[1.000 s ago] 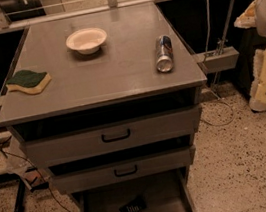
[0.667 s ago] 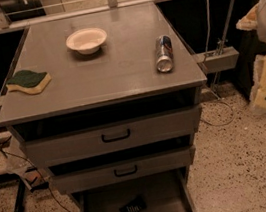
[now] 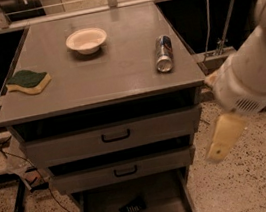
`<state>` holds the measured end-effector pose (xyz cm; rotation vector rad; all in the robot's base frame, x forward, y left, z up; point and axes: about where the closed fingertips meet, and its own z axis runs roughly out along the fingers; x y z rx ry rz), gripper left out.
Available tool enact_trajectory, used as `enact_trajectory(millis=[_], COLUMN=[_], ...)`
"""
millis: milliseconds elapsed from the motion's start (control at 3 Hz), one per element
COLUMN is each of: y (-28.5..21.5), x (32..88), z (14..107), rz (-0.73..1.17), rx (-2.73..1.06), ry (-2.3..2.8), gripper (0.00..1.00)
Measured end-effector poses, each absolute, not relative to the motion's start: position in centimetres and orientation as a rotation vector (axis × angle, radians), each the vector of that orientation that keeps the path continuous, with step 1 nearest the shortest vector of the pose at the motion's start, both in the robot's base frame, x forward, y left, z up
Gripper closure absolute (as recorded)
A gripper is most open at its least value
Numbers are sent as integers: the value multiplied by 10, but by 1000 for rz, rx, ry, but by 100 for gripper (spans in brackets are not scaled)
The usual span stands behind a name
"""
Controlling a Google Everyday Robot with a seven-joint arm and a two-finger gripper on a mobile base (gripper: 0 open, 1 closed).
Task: Pick rxbar chocolate from bottom drawer and place on counter
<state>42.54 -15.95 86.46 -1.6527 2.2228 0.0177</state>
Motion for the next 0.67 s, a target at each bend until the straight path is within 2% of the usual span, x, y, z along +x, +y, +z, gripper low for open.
enact_trajectory(millis=[333,667], y=[-133,-133], x=[412,412], z=[791,790], rz=[113,114], rx=[-1675,-1675], ry=[2259,2259], gripper=[0,0])
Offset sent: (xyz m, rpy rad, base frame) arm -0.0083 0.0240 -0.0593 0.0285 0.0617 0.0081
